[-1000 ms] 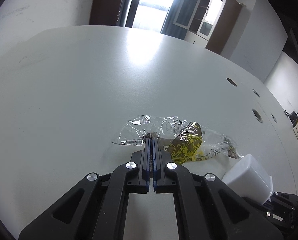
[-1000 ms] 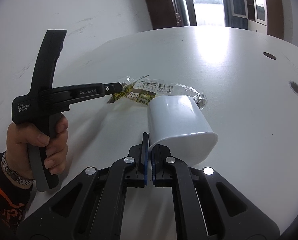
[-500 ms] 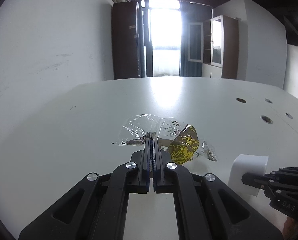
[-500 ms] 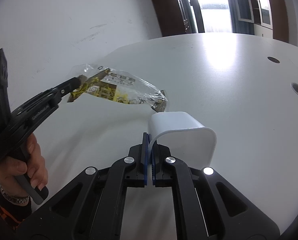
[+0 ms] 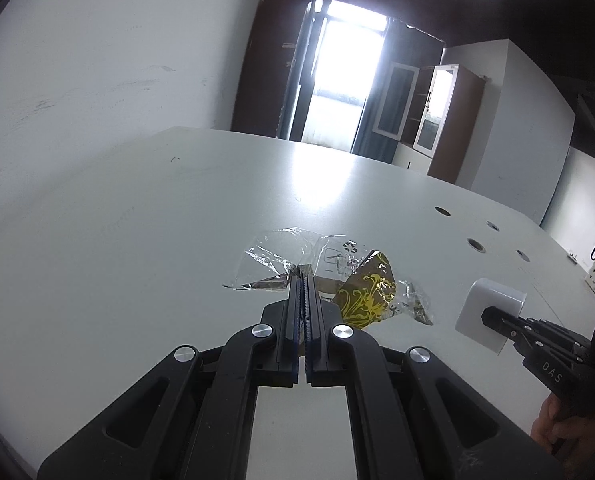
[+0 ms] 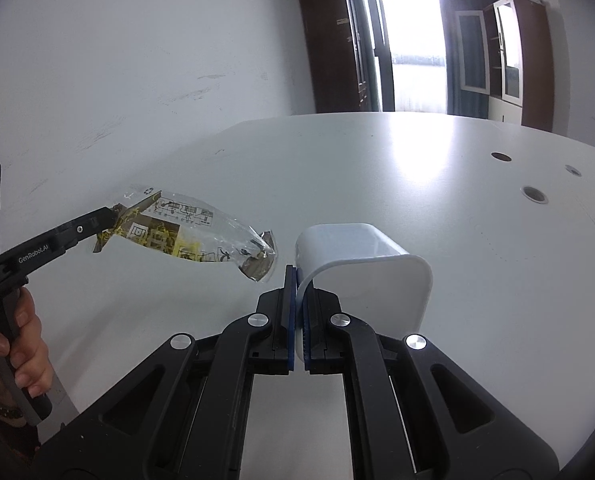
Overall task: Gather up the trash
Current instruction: 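Lift the cup and bag and carry them down over the wastebasket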
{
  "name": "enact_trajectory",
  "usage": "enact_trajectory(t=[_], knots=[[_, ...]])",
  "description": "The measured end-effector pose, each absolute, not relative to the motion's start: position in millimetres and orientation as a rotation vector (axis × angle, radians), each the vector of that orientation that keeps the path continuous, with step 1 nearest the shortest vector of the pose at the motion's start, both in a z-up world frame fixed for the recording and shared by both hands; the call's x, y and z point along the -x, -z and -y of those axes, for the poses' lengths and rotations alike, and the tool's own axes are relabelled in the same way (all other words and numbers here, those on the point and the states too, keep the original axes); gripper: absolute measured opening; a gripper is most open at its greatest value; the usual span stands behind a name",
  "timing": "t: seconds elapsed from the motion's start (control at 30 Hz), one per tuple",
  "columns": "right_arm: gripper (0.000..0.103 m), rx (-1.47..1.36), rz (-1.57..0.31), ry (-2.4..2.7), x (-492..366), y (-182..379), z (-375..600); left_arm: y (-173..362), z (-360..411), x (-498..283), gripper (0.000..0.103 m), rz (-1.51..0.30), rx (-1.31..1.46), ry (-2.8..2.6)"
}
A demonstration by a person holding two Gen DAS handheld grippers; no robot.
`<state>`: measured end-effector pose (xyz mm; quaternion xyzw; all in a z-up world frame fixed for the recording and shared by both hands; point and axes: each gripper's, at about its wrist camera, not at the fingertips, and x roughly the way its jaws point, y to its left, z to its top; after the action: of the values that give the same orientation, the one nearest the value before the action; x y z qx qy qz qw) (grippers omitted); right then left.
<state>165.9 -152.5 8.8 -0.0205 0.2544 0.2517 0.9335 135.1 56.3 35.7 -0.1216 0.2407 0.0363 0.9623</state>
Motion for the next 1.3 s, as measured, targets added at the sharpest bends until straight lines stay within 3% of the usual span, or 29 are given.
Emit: enact_trajectory(t=[0.7, 1.07, 1.3], knots=[[0.002, -0.005, -0.472, -0.504, 14.1, 28.5, 192.8, 1.4, -67.4, 43.0, 0.001, -0.469, 0.266, -0.04], [0.002, -0.007, -0.579, -0.587, 58.5, 54.0, 200.1, 27.9, -27.0, 94.2, 0.001, -0.55, 0.112, 0.05], [0.002, 0.003, -0.654, -0.601, 75.2, 91.7, 206.6, 77.3, -19.3, 90.6, 0.001, -0.684, 0.131, 0.07]])
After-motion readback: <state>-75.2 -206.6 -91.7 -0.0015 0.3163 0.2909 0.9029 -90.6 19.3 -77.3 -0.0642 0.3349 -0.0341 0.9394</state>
